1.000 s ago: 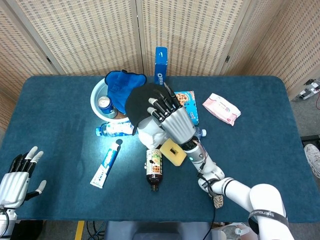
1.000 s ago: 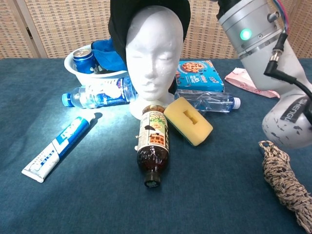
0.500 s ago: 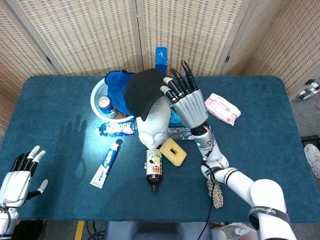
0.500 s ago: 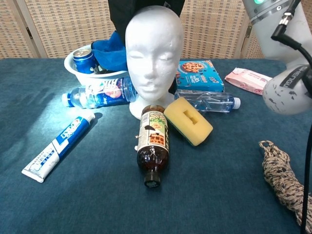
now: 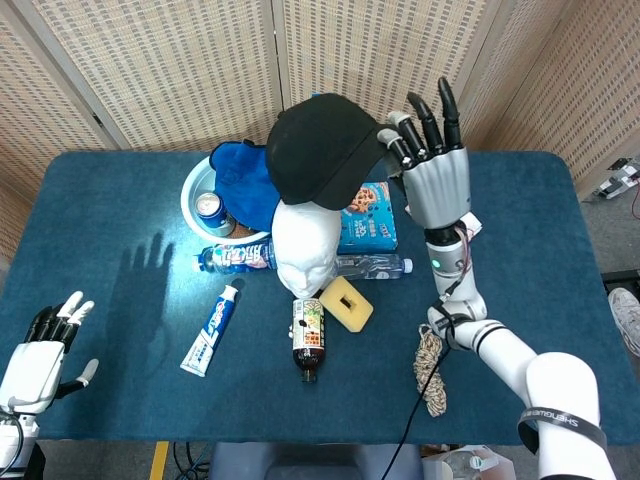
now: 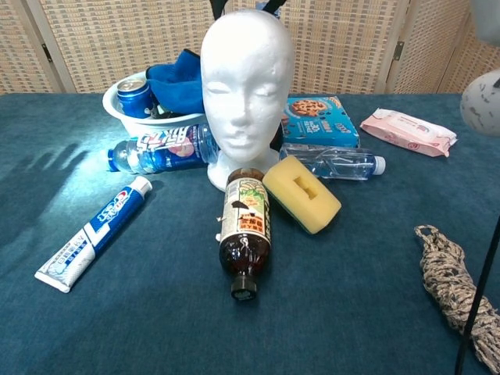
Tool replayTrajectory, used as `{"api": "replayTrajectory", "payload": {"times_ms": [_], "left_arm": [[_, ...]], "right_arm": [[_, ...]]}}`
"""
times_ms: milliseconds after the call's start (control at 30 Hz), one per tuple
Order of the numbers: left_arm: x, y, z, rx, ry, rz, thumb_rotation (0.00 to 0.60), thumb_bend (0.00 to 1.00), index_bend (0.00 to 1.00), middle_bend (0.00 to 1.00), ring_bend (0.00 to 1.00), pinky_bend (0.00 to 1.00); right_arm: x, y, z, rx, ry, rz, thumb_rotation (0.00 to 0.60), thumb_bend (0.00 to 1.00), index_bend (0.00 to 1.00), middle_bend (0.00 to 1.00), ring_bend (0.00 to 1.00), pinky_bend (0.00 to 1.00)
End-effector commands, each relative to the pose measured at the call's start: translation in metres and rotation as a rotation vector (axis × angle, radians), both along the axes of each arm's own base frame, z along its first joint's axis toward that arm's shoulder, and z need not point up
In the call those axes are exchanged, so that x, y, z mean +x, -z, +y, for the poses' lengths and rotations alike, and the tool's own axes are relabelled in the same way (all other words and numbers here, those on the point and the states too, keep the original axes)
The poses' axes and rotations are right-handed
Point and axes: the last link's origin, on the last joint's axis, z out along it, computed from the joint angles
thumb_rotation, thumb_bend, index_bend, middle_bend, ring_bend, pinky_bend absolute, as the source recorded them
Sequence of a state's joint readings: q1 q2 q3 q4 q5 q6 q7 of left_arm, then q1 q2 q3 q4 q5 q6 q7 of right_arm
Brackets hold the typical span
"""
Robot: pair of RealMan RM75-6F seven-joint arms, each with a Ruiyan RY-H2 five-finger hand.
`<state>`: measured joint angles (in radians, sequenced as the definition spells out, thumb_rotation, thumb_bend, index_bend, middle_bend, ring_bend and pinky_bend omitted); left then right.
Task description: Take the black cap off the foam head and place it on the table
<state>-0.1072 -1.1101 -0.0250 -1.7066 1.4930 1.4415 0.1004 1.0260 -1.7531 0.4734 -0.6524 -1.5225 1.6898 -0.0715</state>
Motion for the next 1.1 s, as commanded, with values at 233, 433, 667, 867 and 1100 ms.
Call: {"api": "replayTrajectory", "payload": {"times_ms": [233, 433, 667, 867, 1100], "left_arm": [[0.001, 0.0, -0.001, 0.0, 0.003, -0.001, 0.6, 0.29, 0.0, 0.0, 0.0, 0.0], [0.002, 0.002, -0.002, -0.007, 0.004, 0.001, 0.6, 0.29, 0.0, 0.0, 0.0, 0.0], [0.0, 0.002, -0.002, -0.009, -0.002, -0.001, 0.6, 0.29, 0.0, 0.0, 0.0, 0.0], [-0.003, 0.002, -0.002, -0.009, -0.007, -0.002, 0.6, 0.29, 0.0, 0.0, 0.0, 0.0], [-0.005, 0.004, -0.001, -0.016, -0.01, -0.003, 0.6, 0.29, 0.0, 0.0, 0.0, 0.0]], "right_arm": [[-0.024, -0.033, 0.001, -0.051, 0.04, -0.021, 0.6, 0.5, 0.75, 0.44, 0.23, 0.02], [-0.049, -0.033, 0.008, -0.035, 0.082, 0.029, 0.6, 0.5, 0.75, 0.44, 0.23, 0.02], [-0.083, -0.017, 0.016, 0.027, 0.159, 0.108, 0.6, 0.5, 0.75, 0.44, 0.23, 0.02], [-0.11, -0.005, 0.025, 0.062, 0.214, 0.157, 0.6, 0.5, 0.75, 0.44, 0.23, 0.02], [-0.142, 0.0, 0.026, 0.083, 0.322, 0.19, 0.6, 0.5, 0.75, 0.44, 0.23, 0.02]]}}
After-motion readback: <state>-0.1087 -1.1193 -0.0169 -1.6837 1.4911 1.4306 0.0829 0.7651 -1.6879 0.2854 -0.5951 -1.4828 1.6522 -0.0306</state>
